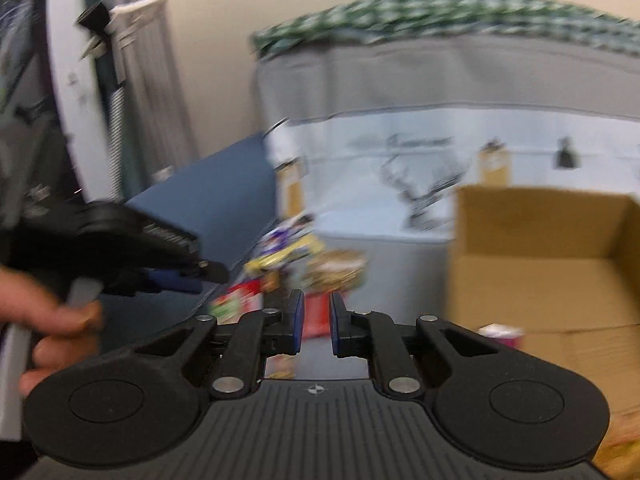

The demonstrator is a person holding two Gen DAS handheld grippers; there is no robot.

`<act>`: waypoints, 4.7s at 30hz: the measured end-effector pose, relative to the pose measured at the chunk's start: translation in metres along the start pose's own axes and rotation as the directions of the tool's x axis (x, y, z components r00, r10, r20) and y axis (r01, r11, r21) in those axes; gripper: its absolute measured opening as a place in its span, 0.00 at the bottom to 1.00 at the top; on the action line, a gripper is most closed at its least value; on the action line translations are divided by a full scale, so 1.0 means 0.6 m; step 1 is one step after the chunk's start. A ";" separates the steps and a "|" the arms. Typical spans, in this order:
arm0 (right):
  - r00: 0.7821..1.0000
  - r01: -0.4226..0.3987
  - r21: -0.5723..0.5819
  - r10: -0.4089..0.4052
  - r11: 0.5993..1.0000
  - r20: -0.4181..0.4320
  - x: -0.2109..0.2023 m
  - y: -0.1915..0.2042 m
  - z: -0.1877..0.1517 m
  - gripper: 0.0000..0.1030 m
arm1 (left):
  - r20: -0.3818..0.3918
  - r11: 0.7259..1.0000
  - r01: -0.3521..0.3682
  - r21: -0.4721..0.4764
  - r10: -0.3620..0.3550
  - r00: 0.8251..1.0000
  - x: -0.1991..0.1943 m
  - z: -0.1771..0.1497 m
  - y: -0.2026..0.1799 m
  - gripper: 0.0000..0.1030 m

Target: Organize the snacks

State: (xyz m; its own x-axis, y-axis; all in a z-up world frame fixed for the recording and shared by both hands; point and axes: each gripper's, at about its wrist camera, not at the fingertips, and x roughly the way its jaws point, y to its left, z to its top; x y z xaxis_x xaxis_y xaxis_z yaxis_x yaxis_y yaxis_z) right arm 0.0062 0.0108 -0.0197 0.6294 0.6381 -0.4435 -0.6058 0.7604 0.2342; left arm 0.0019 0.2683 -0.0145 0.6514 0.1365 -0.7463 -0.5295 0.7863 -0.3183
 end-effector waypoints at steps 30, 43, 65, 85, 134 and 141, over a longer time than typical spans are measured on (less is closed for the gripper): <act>0.924 0.086 -0.090 -0.114 0.992 -0.366 0.182 0.030 -0.071 0.21 | -0.221 0.971 -0.195 0.139 0.222 0.949 0.142 -0.015 -0.024 0.57; 0.875 0.021 -0.057 -0.046 0.998 -0.482 0.085 0.036 -0.091 0.21 | -0.304 0.987 0.041 0.153 0.007 0.953 0.078 -0.052 -0.018 0.38; 0.884 -0.033 -0.076 -0.007 0.997 -0.467 0.097 0.035 -0.124 0.26 | -0.394 0.973 0.015 0.232 0.080 0.916 0.114 -0.090 -0.052 0.52; 0.887 0.038 -0.139 -0.097 0.990 -0.451 0.100 0.031 -0.122 0.19 | -0.390 0.969 0.011 0.247 0.089 0.917 0.121 -0.089 -0.054 0.52; 0.897 0.057 -0.149 -0.116 0.987 -0.427 0.098 0.036 -0.120 0.17 | -0.382 0.967 0.037 0.250 0.063 0.922 0.118 -0.085 -0.055 0.40; 0.929 0.072 -0.145 -0.119 0.987 -0.350 0.079 0.045 -0.093 0.17 | -0.305 0.976 0.098 0.196 -0.034 0.952 0.092 -0.067 -0.058 0.40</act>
State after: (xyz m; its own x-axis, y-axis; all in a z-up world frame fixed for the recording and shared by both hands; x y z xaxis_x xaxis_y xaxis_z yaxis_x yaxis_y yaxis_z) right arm -0.0075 0.0546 -0.0824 0.4868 0.4601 -0.7425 -0.6230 0.7787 0.0741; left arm 0.0346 0.2242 -0.0681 0.4727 -0.0805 -0.8776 -0.3464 0.8987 -0.2690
